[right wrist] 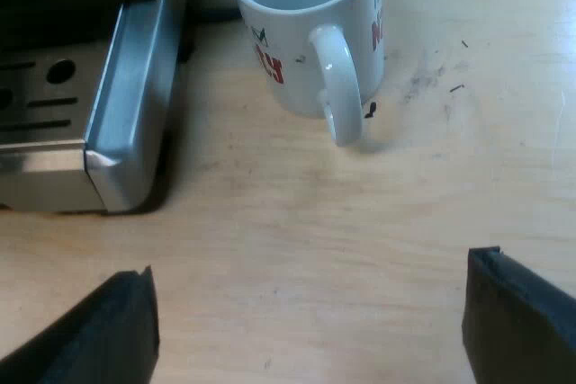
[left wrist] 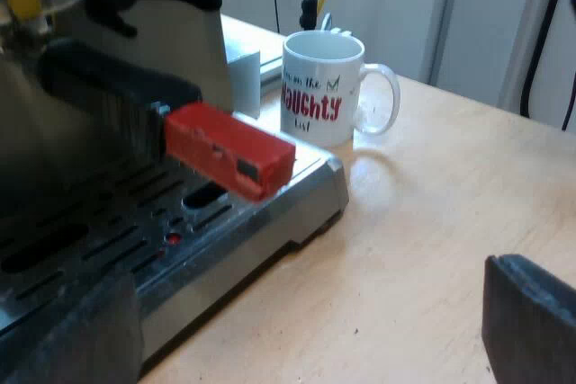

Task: Place mug into machine

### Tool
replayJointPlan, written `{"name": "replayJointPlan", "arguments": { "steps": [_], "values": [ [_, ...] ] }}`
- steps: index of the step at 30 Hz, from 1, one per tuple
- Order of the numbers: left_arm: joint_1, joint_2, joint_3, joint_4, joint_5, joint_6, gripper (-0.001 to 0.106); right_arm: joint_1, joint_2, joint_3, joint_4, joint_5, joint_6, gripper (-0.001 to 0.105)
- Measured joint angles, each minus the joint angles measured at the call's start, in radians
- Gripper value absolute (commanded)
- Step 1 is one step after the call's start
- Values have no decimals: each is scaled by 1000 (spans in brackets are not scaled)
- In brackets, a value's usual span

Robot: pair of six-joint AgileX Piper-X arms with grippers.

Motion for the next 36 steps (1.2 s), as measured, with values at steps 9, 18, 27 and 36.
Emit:
{"name": "replayJointPlan", "arguments": {
  "steps": [9, 18, 27, 36],
  "values": [
    [0, 0, 0, 0, 1, 0, 78, 0, 4, 226, -309, 0, 0, 71],
    [0, 0, 0, 0, 1, 0, 78, 0, 65, 425, -645, 9, 0, 71],
    [0, 0, 0, 0, 1, 0, 78, 0, 313, 442, -995, 0, 0, 71],
    [0, 0, 0, 0, 1, 0, 78, 0, 677, 439, -1345, -2, 0, 71]
  ]
}}
